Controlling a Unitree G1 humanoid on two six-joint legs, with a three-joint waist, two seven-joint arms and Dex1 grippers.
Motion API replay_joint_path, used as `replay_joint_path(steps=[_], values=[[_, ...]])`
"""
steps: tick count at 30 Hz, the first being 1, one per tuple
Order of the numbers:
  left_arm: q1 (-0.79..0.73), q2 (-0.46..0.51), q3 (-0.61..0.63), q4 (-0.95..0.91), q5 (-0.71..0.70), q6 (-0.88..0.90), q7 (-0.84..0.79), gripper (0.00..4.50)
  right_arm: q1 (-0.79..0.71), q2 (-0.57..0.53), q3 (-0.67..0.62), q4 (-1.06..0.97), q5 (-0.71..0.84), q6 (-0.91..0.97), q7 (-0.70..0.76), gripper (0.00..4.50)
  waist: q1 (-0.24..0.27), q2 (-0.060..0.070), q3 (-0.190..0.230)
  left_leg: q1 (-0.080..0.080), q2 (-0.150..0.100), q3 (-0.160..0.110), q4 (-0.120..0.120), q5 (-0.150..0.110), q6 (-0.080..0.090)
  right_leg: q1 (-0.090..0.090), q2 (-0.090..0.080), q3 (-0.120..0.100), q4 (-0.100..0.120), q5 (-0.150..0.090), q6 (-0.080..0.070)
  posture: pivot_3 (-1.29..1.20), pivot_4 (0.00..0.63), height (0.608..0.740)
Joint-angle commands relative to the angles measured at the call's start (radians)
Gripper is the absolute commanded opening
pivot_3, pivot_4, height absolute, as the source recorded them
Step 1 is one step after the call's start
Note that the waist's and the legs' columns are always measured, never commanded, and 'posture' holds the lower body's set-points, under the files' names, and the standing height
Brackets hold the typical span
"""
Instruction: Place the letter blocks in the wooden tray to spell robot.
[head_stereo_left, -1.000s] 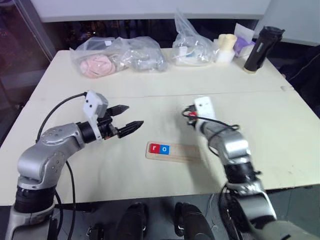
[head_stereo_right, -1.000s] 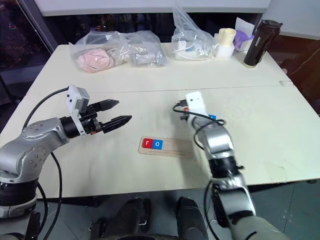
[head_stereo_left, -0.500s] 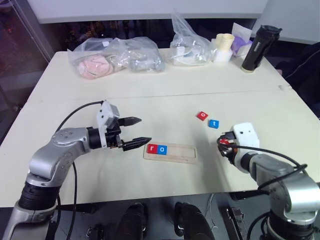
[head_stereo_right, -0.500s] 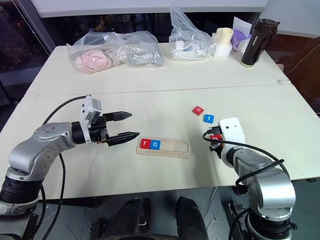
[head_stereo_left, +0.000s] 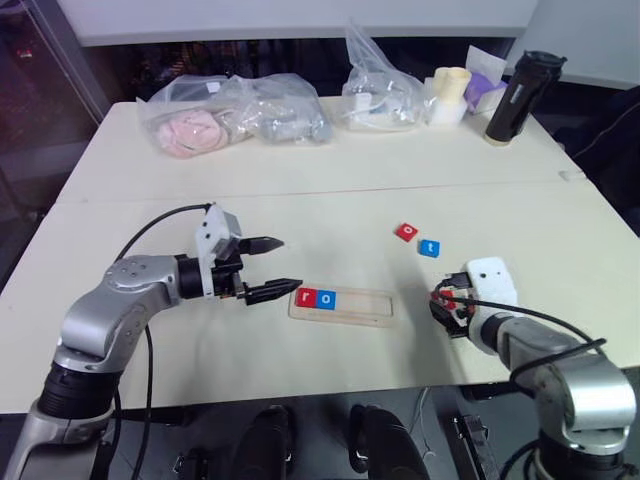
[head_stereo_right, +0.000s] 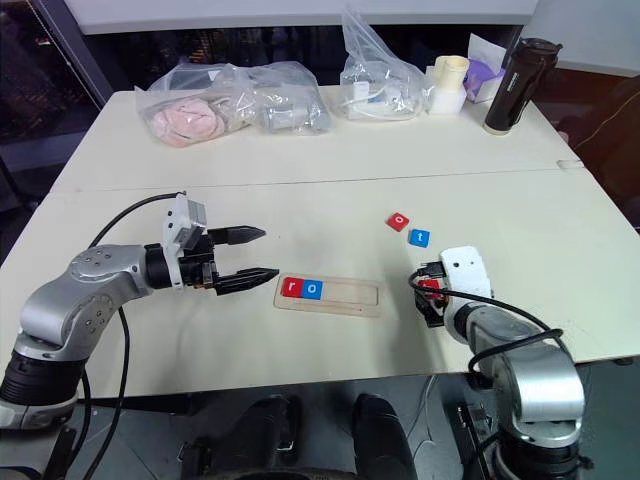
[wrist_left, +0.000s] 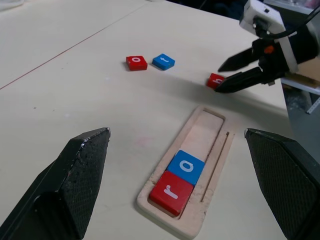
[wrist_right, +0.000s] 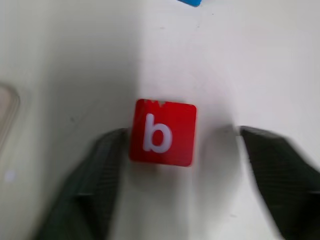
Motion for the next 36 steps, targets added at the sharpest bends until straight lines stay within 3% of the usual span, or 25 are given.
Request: replay_joint_path(steps=[1,6,11,19,32,34,36], values=[[-0.012,0.005,0.008,-0.013,0.005,-0.014,0.004,4.5,-0.032,-0.18,-0.011,-0.015,0.111,-0.063,0.194,4.47,0.001,0.0,0.0,0.0,0.0,0.0,0.0,0.0,0.0,0.0,0.0,0.0,0.0,0.0,0.0,0.0,0.15,0.74],[-0.011,0.001,0.009,-0.014,0.007,-0.017,0.007,4.5,-0.032,-0.405,-0.028,0.139,0.208,-0.31,0.48,4.47,0.005,-0.001,0.001,0.0,0.0,0.0,0.0,0.0,0.0,0.001,0.001,0.0,0.0,-0.001,0.001,0.0,0.15,0.74],[0.001,0.006,0.02,-0.051,-0.03,0.006,-0.008,4.5,0.016,-0.551,0.082,0.393,0.109,-0.836,0.77,4.47,0.005,-0.002,0.001,0.0,0.0,0.001,0.002,0.0,0.0,0.002,0.0,0.0,-0.001,-0.003,0.004,0.0,0.15,0.74],[0.022,0.048,0.039,-0.1,-0.078,0.048,-0.023,4.5,-0.091,-0.568,0.26,0.731,-0.043,-1.219,0.933,4.47,0.003,-0.002,0.001,0.0,0.001,0.001,0.008,0.0,0.0,0.004,0.0,0.0,0.001,-0.002,0.004,0.0,0.15,0.74],[0.028,0.062,0.049,-0.119,-0.08,0.064,0.033,4.5,-0.173,-0.516,0.323,0.953,-0.123,-1.36,0.977,4.47,0.007,-0.002,0.001,0.002,0.001,0.001,0.01,0.0,0.0,0.007,0.0,0.001,0.001,0.0,0.0,0.0,0.15,0.74],[0.031,0.064,0.053,-0.129,-0.091,0.072,0.04,4.5,-0.175,-0.511,0.325,0.969,-0.132,-1.379,0.978,3.91,0.006,-0.002,0.001,0.005,0.001,0.001,0.01,0.0,0.0,0.009,0.0,0.001,0.001,0.0,0.0,0.0,0.15,0.74],[0.04,0.072,0.047,-0.137,-0.083,0.07,0.043,4.5,-0.179,-0.506,0.326,0.973,-0.132,-1.384,0.982,3.05,0.006,-0.002,0.001,0.007,0.001,0.001,0.01,0.0,0.0,0.011,-0.001,0.001,0.001,0.0,0.0,0.0,0.15,0.74]])
